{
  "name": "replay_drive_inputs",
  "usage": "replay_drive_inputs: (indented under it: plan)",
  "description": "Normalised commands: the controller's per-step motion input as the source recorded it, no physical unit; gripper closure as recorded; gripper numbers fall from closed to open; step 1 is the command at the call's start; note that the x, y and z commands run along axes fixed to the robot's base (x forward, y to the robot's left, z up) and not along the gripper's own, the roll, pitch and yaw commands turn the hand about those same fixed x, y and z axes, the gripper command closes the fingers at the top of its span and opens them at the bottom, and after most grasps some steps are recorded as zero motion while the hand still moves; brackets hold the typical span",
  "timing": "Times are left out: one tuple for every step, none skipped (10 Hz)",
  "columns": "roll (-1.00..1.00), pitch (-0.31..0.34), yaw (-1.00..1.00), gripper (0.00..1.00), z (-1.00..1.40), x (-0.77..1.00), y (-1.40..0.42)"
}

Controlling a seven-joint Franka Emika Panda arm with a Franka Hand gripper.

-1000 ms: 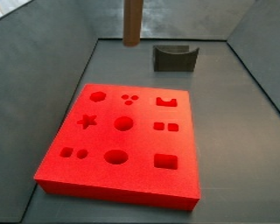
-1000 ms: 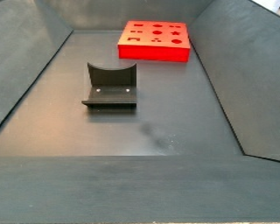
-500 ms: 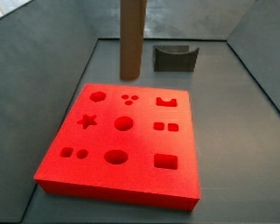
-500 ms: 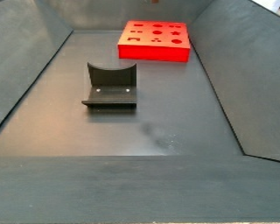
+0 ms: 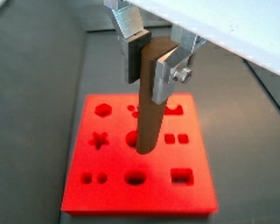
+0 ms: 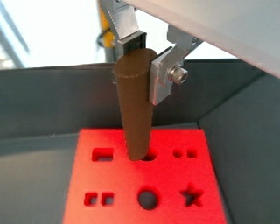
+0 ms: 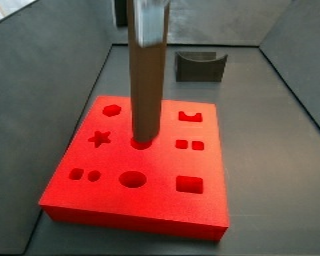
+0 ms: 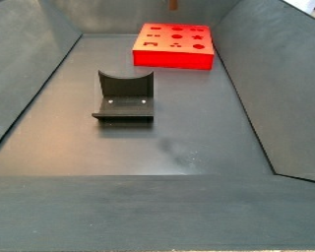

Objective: Pick up the oval object. Move up. Place the oval object on the fixture. Regrasp the oval object. Move to above the board. Insert the oval object.
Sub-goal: Insert the oval object.

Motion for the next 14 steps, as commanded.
replay_drive_inputs:
  plan:
    - [-0.01,-0.076,-1.00,1.00,-0.53,0.00,0.00]
    - [-0.01,-0.074,-1.00,1.00,-0.53,0.00,0.00]
    - [-0.01,-0.074,-1.00,1.00,-0.53,0.00,0.00]
    - [-0.03,-0.054,-0.77,1.00,-0.29,0.12,-0.24]
    - [0.00,0.000,0.00,1.00,0.00,-0.07,0.00]
    - [0.01,0.000,-1.00,1.00,-0.18,0.00,-0.01]
    - [0.00,0.000,-1.00,1.00,-0.18,0.00,0.00]
    - [0.00,0.000,-1.00,1.00,-0.16,0.00,0.00]
    - [0.04,0.000,-1.00,1.00,-0.04,-0.01,0.00]
    - [0.11,0.019,-0.96,1.00,0.00,-0.10,0.00]
    - [0.08,0.000,0.00,1.00,0.00,0.00,-0.17]
    - [0.00,0.000,-0.01,1.00,0.00,0.00,0.00]
    - [0.05,0.000,-0.62,1.00,-0.01,0.00,-0.06]
    - [0.01,-0.007,-0.98,1.00,-0.04,0.00,-0.05]
